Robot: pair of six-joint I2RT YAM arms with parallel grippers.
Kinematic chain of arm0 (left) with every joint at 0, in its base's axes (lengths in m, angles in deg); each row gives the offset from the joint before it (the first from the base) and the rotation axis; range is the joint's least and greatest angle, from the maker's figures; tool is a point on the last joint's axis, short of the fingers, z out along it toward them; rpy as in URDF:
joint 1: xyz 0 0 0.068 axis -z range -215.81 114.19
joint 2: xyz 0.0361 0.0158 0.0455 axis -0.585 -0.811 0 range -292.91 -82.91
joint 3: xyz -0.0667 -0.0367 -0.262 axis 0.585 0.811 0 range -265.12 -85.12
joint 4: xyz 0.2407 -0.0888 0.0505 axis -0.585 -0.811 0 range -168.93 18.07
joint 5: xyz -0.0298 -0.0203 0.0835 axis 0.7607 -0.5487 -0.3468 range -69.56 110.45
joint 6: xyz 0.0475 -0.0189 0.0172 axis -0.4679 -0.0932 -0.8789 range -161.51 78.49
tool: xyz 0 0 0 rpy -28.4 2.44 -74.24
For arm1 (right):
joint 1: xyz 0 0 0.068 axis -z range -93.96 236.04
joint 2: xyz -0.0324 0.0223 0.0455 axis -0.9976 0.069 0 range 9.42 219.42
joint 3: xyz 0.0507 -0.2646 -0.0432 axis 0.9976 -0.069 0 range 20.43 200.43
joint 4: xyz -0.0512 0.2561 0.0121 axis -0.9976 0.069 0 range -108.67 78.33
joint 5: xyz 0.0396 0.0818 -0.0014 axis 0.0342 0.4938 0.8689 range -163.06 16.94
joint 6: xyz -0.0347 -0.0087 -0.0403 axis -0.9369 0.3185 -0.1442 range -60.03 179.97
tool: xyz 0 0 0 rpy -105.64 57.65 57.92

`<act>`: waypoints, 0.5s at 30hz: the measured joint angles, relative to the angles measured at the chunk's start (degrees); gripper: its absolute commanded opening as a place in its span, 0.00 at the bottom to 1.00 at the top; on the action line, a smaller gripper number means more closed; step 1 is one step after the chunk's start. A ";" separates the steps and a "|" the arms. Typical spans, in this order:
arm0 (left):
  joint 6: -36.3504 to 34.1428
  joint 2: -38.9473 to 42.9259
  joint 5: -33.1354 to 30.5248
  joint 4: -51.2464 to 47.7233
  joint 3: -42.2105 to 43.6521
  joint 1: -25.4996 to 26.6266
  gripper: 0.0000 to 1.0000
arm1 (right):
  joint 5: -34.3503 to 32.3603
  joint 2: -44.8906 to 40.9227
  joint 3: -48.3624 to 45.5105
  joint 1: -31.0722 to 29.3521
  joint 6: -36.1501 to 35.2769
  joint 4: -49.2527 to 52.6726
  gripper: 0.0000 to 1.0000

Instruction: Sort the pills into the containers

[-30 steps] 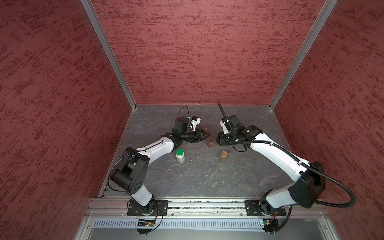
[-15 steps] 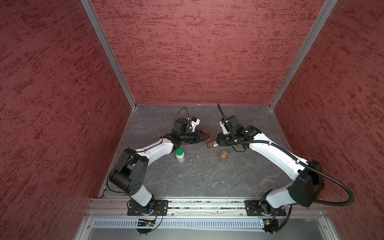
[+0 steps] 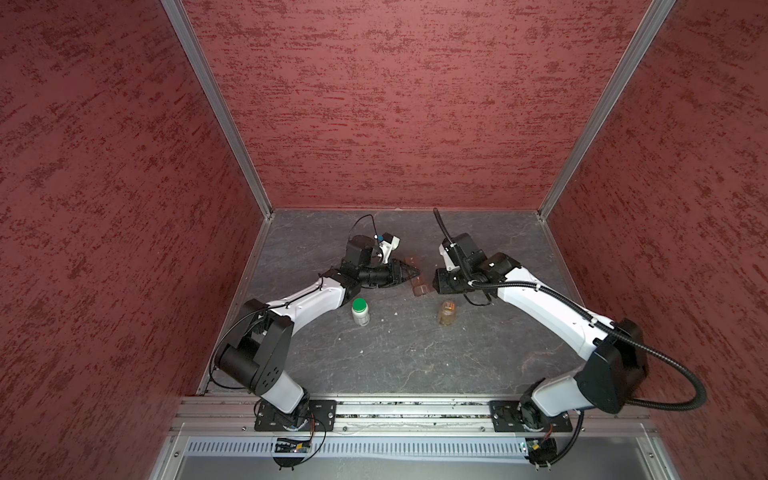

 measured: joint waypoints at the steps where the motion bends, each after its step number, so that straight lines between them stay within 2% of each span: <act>1: -0.15 0.00 -0.09 -0.22 0.11 0.00 0.00 | -0.04 -0.07 0.00 0.00 0.02 0.00 0.42; 7: -1.84 0.00 -1.75 -4.09 0.42 0.79 0.00 | -1.18 -2.73 1.22 0.00 0.04 0.87 0.45; 15: -2.86 3.58 -7.58 -11.54 4.07 8.26 0.00 | -5.22 -10.01 4.26 0.96 0.04 1.38 0.48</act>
